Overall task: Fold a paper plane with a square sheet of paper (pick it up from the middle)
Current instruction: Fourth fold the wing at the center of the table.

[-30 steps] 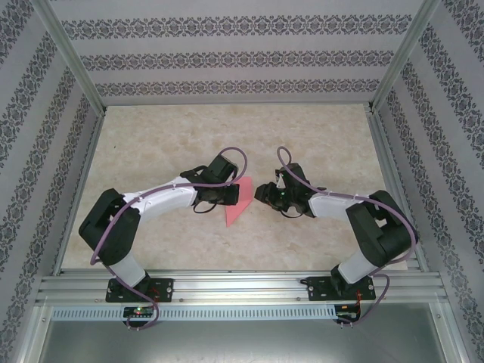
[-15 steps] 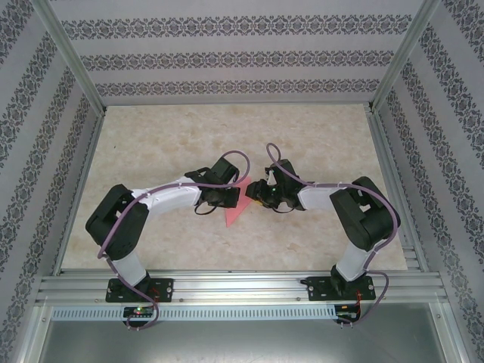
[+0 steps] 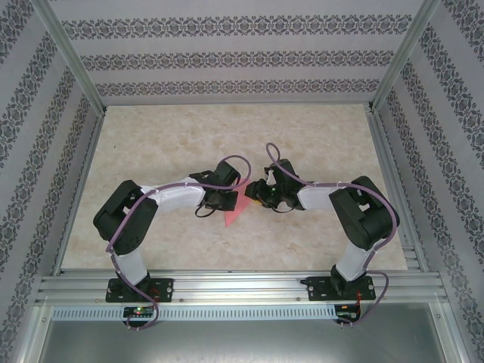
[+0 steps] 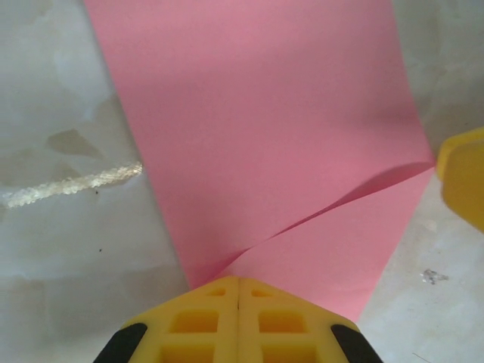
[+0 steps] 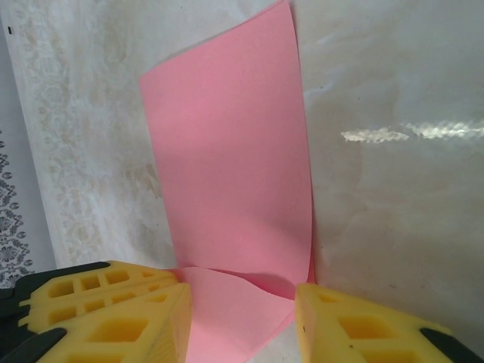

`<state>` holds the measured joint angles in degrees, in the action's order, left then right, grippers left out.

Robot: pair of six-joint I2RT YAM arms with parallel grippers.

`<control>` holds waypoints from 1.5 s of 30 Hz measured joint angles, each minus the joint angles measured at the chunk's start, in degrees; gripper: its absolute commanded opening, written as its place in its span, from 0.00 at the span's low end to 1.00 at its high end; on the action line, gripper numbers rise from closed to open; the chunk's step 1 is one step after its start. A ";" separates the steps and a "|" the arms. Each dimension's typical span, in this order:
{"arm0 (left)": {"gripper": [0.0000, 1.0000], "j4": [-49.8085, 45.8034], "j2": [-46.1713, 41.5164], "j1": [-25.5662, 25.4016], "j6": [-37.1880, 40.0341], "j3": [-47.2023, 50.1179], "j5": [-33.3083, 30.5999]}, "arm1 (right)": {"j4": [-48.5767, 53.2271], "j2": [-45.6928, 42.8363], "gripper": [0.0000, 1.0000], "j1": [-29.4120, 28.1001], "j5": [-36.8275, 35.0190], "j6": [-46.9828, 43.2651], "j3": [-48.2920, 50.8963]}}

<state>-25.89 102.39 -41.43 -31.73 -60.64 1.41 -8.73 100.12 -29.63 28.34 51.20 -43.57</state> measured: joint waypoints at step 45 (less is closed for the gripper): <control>0.31 3.61 -11.43 -0.66 -0.92 8.22 -0.46 | -2.51 3.37 0.06 -1.88 3.10 -0.26 -4.35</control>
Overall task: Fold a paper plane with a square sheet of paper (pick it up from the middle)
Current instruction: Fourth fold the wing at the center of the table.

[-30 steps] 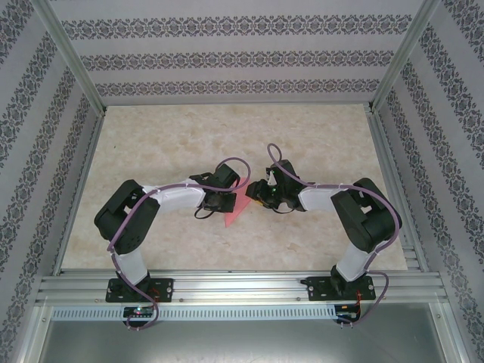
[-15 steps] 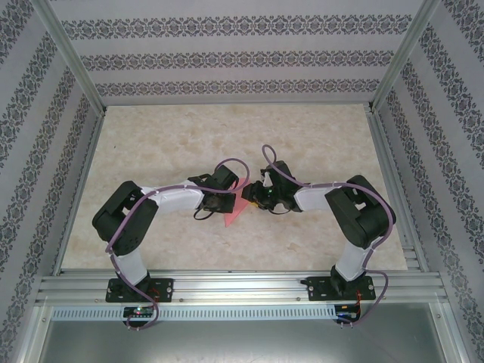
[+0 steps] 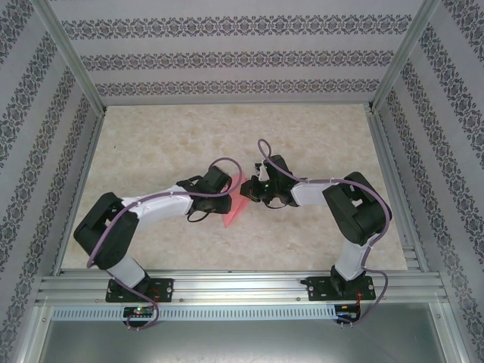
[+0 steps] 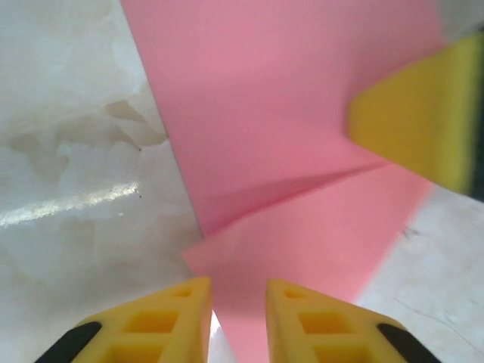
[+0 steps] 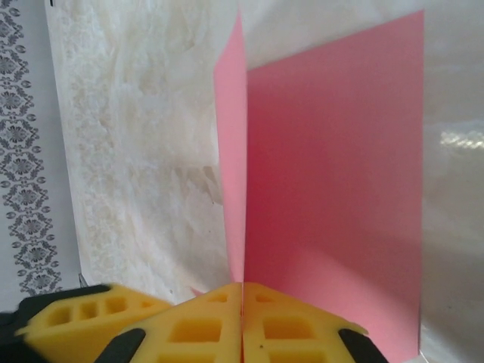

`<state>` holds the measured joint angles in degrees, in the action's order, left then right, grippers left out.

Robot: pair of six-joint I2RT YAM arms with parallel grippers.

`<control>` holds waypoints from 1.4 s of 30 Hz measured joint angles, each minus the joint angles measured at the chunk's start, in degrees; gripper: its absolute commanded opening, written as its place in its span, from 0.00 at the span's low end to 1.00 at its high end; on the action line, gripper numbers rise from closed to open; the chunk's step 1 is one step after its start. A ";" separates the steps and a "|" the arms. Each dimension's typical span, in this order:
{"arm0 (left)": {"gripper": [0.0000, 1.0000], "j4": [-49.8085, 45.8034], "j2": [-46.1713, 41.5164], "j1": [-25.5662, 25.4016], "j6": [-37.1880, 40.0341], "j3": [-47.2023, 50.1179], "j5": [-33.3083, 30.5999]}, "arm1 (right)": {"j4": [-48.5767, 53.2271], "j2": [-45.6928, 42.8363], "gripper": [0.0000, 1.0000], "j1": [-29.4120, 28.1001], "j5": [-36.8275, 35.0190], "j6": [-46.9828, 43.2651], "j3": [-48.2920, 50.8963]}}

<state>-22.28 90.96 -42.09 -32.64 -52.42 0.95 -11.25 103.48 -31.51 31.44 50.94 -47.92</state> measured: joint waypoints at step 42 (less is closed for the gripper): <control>0.06 -7.23 10.91 -17.70 -8.31 -6.43 -31.01 | -5.03 -6.78 0.15 -3.65 -10.75 13.90 6.62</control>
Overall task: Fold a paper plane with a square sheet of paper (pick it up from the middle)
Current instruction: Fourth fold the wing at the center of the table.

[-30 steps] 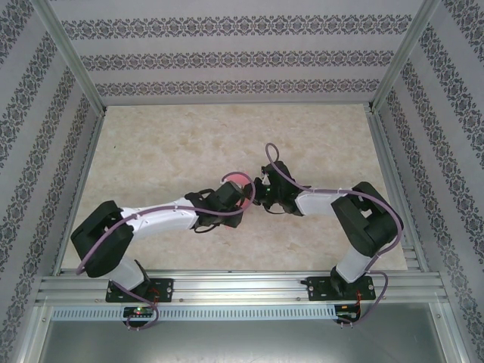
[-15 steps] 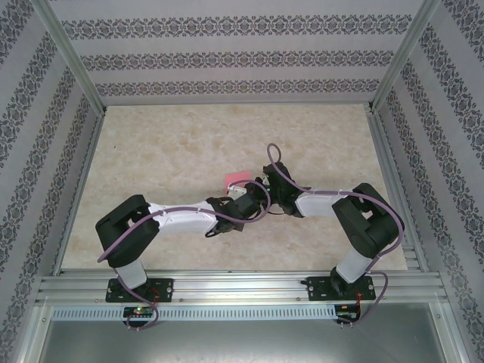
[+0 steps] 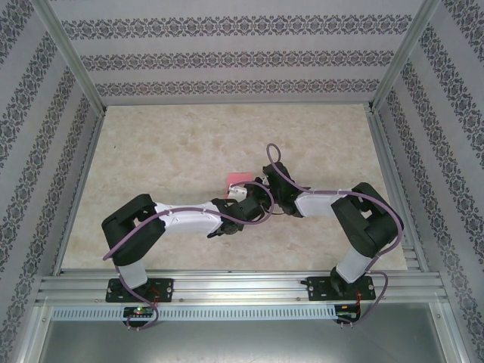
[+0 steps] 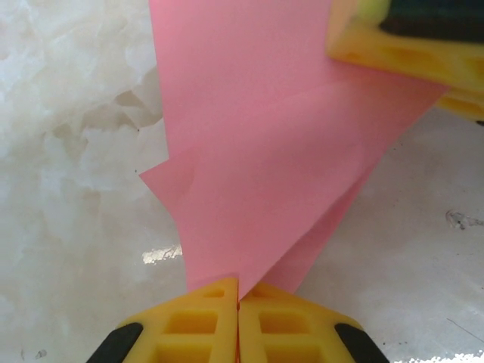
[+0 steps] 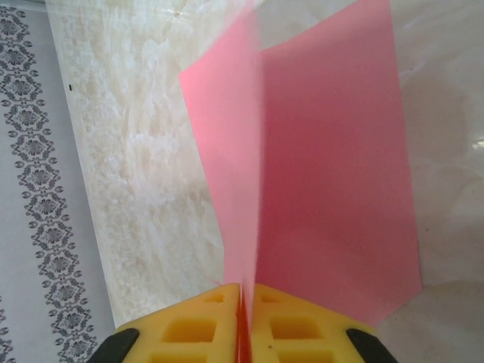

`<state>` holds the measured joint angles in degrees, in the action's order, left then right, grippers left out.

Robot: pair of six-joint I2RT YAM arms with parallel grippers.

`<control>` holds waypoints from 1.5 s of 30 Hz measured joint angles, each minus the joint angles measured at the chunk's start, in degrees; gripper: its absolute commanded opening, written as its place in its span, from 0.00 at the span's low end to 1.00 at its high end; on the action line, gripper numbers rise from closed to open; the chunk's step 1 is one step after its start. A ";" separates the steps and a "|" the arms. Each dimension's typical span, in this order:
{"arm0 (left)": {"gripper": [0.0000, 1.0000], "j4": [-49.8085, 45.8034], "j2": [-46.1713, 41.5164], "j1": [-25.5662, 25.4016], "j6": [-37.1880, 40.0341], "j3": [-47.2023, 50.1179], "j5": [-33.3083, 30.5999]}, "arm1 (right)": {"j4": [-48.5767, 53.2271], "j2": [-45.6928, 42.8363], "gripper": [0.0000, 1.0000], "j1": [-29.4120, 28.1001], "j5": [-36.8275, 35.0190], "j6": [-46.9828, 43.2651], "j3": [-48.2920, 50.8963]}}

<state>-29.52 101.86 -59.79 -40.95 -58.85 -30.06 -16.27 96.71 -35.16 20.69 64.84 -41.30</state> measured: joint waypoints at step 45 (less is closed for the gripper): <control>0.03 7.21 -3.48 4.74 4.50 6.82 9.55 | 8.31 2.73 0.31 4.61 8.09 -8.96 -6.12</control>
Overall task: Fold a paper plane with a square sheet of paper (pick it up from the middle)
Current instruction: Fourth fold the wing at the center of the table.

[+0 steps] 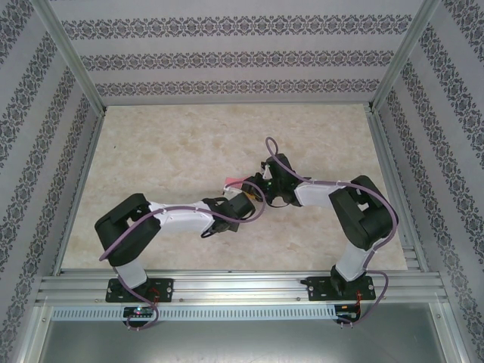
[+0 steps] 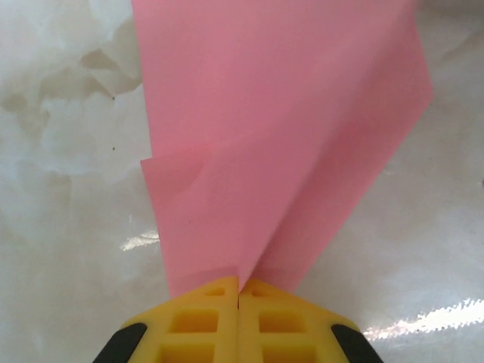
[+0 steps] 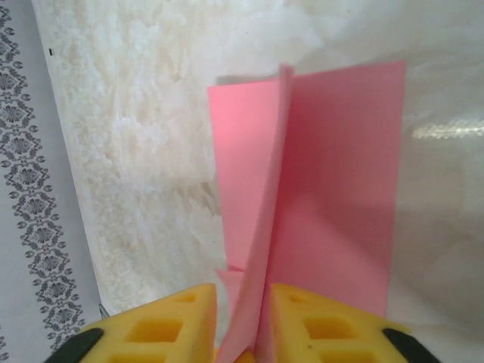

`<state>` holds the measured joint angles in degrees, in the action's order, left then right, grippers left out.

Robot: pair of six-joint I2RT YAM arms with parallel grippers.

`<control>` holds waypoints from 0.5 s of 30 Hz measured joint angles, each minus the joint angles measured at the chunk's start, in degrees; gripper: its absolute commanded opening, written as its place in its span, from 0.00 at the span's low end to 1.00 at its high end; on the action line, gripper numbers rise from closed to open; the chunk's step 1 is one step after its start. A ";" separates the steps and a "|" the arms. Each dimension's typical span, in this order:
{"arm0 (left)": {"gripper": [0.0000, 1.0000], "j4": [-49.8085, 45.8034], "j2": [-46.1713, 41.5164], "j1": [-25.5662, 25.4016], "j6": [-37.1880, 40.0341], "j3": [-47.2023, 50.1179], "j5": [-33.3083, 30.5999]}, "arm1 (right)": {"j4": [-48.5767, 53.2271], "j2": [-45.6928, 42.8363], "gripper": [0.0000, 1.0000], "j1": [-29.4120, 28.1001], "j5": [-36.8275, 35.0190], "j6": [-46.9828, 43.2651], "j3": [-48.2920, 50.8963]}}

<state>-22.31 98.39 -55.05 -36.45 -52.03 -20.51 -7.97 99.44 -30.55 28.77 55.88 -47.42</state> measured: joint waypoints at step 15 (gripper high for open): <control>0.04 18.95 -8.20 13.29 0.00 11.85 26.69 | 2.82 -7.98 0.22 -0.33 0.46 -7.13 1.25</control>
<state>-3.36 90.19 -41.76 -36.45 -40.18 6.17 -5.15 91.46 -30.87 29.23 48.75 -46.17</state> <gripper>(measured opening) 0.053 0.260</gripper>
